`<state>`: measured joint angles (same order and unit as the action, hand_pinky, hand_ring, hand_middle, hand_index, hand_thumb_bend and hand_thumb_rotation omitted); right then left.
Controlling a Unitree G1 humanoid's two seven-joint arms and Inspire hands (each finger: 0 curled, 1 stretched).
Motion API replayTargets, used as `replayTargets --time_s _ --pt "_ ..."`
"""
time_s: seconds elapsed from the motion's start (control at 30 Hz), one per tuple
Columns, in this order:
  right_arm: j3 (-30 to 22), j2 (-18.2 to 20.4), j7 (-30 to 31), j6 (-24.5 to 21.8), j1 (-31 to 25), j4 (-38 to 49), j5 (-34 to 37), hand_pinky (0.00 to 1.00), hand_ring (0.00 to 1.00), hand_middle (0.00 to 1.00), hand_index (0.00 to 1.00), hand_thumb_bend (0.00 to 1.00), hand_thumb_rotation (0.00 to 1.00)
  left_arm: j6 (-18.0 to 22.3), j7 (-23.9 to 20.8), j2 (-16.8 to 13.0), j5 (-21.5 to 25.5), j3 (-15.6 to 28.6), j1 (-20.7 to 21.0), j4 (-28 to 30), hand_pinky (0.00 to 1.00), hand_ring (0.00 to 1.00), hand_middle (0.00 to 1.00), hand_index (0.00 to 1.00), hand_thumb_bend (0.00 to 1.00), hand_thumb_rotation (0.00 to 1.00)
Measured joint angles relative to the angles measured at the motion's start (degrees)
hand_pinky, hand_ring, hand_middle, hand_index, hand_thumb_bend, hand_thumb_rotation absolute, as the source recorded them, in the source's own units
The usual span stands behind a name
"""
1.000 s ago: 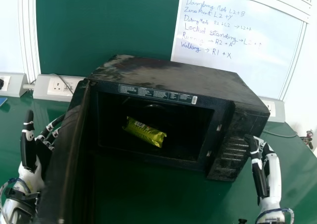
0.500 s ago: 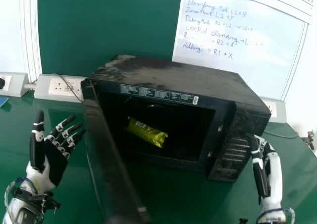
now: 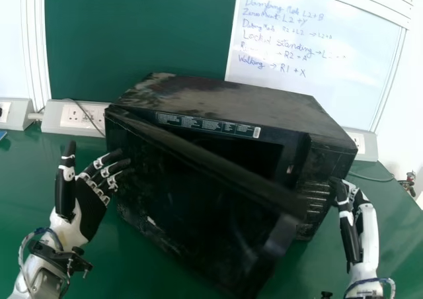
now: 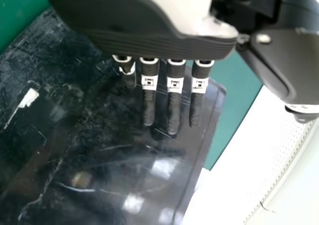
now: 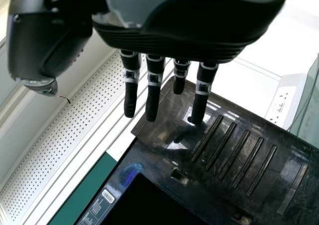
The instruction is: Put biscuit inside oven
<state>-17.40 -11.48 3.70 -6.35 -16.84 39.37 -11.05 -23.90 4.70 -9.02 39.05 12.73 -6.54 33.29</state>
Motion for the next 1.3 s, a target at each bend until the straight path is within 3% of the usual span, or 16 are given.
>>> replayTargets --time_s 0.5,0.8,0.97,1.3 --pt "-0.2 0.0 0.0 0.0 0.0 0.0 0.0 0.73 0.78 0.79 0.77 0.80 0.36 -0.1 0.1 0.3 -1.9 -1.7 4.9 -4.0 0.81 0.78 0.76 0.80 0.71 0.41" --pt "-0.3 0.0 0.0 0.0 -0.1 0.1 -0.1 0.73 0.79 0.79 0.77 0.79 0.37 -0.8 -0.7 0.6 -2.0 -1.7 8.3 -6.9 0.79 0.77 0.75 0.76 0.74 0.38" --pt "-0.3 -0.1 0.0 0.1 -0.1 0.1 -0.1 0.73 0.78 0.79 0.78 0.78 0.34 -0.6 -0.7 0.9 -4.5 -2.3 10.3 -9.5 0.80 0.80 0.78 0.77 0.72 0.38" --pt "-0.4 0.0 0.0 0.1 -0.2 0.1 0.0 0.73 0.78 0.79 0.77 0.79 0.35 1.6 0.6 2.3 -7.6 -2.7 12.6 -13.8 0.76 0.75 0.76 0.80 0.71 0.37"
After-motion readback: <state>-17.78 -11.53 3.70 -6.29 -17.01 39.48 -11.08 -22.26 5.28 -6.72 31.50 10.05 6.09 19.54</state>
